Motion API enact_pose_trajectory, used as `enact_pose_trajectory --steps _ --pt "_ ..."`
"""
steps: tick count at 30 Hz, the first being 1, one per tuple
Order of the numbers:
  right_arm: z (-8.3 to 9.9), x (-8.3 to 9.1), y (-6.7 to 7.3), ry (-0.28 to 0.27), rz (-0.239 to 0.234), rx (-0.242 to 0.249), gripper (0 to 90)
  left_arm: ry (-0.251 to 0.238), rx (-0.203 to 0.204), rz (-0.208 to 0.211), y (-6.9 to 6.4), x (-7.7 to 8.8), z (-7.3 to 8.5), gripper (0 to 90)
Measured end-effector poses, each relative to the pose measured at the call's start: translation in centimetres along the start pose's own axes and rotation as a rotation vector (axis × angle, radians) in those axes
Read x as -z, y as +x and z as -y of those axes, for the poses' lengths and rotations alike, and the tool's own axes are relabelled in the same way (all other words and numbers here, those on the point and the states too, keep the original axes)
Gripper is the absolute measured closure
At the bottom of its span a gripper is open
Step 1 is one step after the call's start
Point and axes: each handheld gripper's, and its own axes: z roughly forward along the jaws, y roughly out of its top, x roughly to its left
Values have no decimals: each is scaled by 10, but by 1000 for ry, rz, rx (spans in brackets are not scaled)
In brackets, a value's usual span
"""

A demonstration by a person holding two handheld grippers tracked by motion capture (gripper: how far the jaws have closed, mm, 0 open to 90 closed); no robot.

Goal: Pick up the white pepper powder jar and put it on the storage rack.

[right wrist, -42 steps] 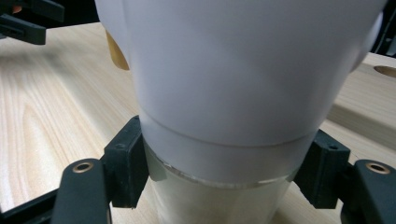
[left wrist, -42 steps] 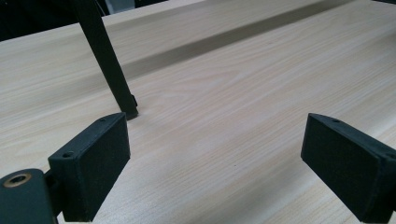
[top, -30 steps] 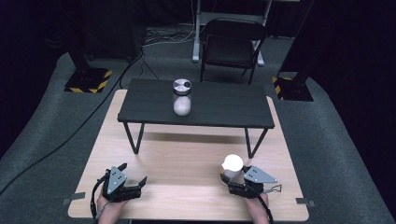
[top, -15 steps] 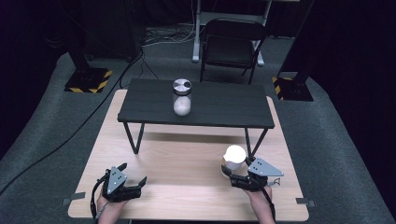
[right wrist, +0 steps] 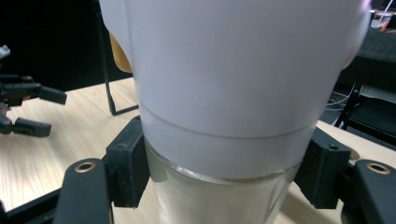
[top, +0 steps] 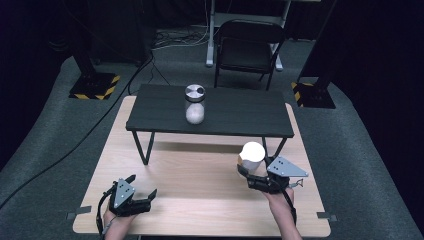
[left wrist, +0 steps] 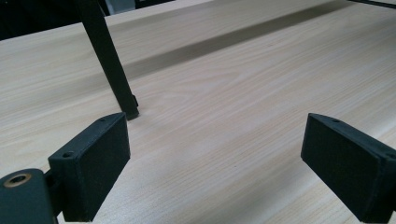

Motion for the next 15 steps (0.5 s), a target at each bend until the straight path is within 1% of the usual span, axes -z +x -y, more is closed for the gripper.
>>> enact_pose_trajectory --steps 7,11,15 --pt "-18 -3 -3 -12 12 -16 296 0 3 0 0 0 0 76" --pt "-32 -5 -5 -8 25 -21 296 0 4 2 1 0 0 76" --pt "-42 -6 -9 -18 30 -35 296 1 3 3 1 0 0 76"
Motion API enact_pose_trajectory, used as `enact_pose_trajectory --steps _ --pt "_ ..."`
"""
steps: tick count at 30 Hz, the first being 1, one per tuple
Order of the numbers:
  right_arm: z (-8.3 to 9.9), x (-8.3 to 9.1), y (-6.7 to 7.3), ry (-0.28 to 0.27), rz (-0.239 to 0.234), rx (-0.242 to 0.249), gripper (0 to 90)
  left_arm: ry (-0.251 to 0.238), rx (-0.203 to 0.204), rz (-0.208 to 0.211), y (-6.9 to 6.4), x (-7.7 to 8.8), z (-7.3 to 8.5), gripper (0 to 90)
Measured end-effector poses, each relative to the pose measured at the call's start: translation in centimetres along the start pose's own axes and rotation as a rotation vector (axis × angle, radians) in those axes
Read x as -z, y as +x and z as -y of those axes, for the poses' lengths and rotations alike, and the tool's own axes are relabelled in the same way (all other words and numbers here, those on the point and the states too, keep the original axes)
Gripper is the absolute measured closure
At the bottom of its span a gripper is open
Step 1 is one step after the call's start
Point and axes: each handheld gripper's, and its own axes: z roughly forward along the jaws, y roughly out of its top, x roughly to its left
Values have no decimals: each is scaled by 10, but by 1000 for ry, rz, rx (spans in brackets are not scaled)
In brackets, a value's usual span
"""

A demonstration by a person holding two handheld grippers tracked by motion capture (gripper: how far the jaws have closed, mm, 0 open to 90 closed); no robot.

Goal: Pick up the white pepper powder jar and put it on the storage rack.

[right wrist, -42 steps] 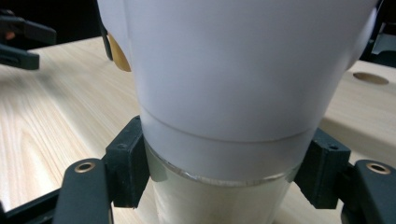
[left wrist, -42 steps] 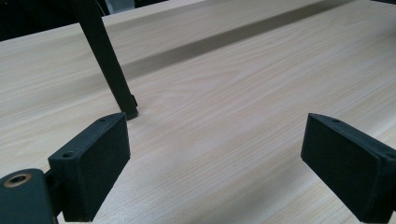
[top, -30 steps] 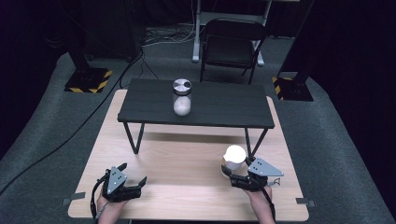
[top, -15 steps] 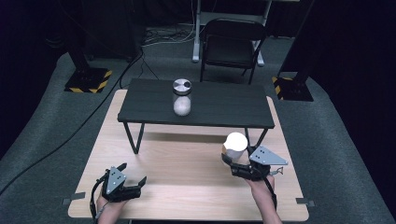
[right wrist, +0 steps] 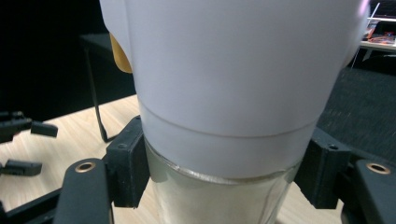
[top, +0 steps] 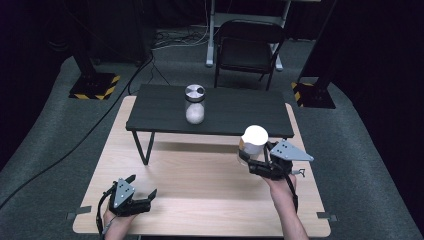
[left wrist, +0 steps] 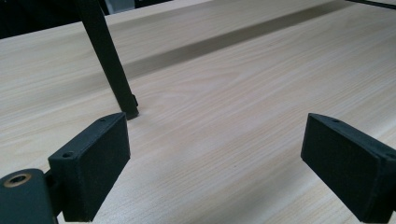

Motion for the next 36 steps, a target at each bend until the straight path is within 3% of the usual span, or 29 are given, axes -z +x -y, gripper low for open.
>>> enact_pose_trajectory --steps 17,25,36 --pt "-38 -3 -13 -51 39 -25 296 1 0 2 0 0 0 77" --pt "-55 -17 -15 -45 71 -12 296 1 0 3 1 0 0 77" --pt "-64 -40 -22 -17 139 -40 295 2 0 4 1 0 0 77"
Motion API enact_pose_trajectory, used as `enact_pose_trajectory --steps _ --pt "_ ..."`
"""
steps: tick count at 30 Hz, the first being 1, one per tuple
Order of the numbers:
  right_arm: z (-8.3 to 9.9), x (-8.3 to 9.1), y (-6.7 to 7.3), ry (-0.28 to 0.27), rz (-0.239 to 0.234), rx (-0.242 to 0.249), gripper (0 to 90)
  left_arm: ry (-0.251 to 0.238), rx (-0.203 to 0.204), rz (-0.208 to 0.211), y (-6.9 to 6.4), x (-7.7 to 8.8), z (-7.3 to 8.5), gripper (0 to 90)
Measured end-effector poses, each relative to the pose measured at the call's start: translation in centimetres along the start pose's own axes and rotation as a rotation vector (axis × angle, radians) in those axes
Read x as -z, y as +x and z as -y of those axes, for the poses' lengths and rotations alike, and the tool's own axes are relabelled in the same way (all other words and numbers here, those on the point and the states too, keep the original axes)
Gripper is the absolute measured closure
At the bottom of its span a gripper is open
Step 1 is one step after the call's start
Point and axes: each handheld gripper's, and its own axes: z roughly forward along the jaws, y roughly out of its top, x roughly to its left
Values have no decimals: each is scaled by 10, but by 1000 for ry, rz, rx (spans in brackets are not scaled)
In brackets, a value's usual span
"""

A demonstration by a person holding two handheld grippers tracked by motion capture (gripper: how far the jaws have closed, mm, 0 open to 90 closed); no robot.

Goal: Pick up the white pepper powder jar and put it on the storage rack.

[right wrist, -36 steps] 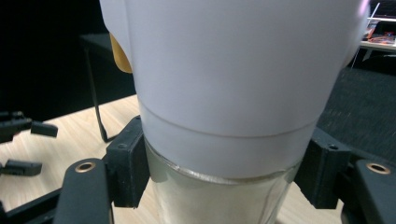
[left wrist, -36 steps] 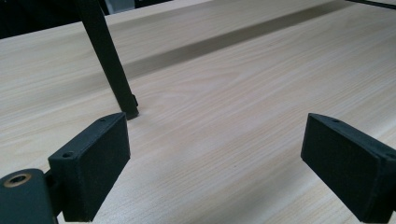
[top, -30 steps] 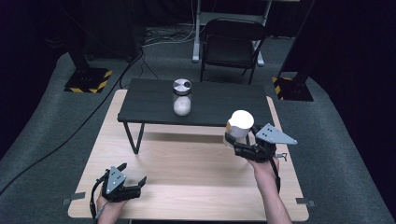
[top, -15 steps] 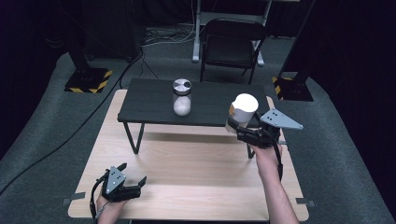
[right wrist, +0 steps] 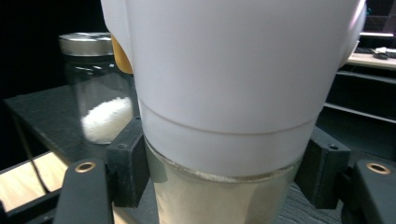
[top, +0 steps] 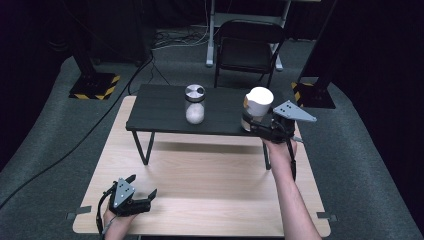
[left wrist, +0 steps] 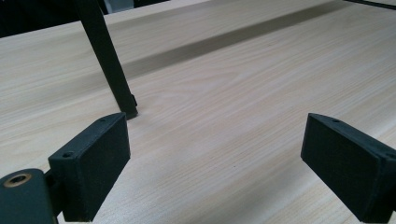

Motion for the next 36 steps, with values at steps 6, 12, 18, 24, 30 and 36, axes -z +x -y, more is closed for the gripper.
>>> enact_pose_trajectory --steps 6,12,18,24,30,36 --pt "-2 -10 0 18 27 -8 295 -1 4 1 1 0 0 77" --pt "-2 -18 0 39 26 -5 294 -1 2 3 1 0 0 77" --pt "3 -18 1 15 32 -10 231 -1 0 1 0 0 0 77" --pt "5 -8 -2 17 25 -15 165 -2 1 0 0 0 0 77" --pt "17 6 -5 21 11 -26 97 -3 1 -2 0 0 0 77" --pt "35 24 -9 11 -23 -15 64 -3 2 -3 -1 0 0 77"
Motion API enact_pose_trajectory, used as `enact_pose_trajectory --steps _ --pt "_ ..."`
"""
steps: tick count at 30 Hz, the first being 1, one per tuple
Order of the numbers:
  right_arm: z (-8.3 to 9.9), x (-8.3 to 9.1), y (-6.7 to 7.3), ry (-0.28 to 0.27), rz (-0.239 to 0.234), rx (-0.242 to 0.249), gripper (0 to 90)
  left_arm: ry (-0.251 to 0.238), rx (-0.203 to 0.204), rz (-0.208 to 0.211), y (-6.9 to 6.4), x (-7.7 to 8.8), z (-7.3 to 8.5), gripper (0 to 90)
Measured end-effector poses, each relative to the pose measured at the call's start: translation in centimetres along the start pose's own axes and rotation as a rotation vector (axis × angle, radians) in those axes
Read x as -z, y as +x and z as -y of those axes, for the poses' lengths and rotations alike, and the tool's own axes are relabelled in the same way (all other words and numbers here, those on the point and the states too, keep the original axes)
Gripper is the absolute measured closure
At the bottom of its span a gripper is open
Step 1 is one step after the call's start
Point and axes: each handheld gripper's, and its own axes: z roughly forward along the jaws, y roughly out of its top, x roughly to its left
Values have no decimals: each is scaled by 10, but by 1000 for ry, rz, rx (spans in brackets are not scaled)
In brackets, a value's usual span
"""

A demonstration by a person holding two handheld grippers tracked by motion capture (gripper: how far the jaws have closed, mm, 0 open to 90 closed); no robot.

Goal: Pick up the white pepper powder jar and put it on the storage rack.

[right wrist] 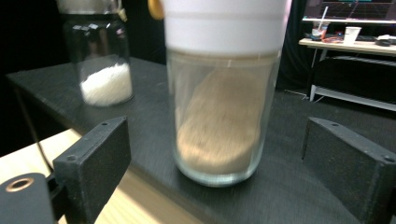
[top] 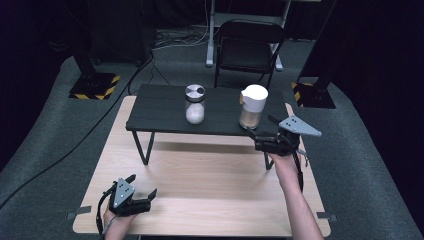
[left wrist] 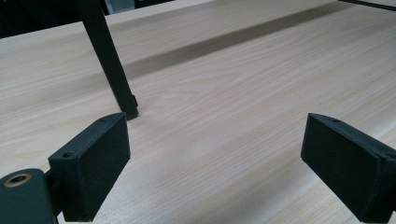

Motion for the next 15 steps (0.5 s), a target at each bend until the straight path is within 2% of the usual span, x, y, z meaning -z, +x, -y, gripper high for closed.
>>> enact_pose_trajectory --steps 5,8,10,15 --pt "23 13 0 -20 -30 1 54 0 1 -1 0 0 0 77" --pt "35 20 2 -12 -26 5 49 0 2 0 0 0 0 77" --pt "44 25 3 -26 -25 14 40 1 2 0 0 0 0 77" --pt "58 34 4 -23 -27 -3 29 0 2 -1 0 0 0 77"
